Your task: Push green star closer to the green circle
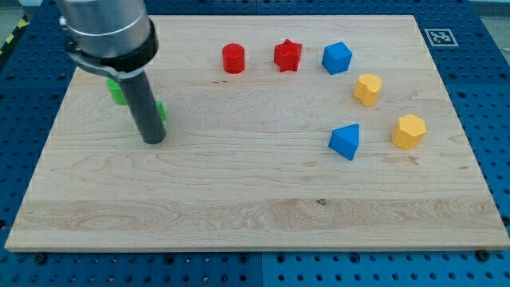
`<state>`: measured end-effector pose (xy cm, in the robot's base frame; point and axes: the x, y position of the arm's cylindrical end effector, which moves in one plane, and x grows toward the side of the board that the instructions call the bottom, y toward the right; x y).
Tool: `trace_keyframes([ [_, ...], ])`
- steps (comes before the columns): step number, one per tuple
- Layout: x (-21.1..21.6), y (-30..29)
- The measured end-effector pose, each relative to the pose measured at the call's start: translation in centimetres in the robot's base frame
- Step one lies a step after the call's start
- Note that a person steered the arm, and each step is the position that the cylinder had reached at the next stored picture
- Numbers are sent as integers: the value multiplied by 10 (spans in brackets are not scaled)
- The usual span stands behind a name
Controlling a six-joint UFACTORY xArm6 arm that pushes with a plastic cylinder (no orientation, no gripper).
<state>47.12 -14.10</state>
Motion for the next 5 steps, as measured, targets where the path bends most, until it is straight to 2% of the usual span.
trace_keyframes([
  [2,-3,19],
  [5,-27,8],
])
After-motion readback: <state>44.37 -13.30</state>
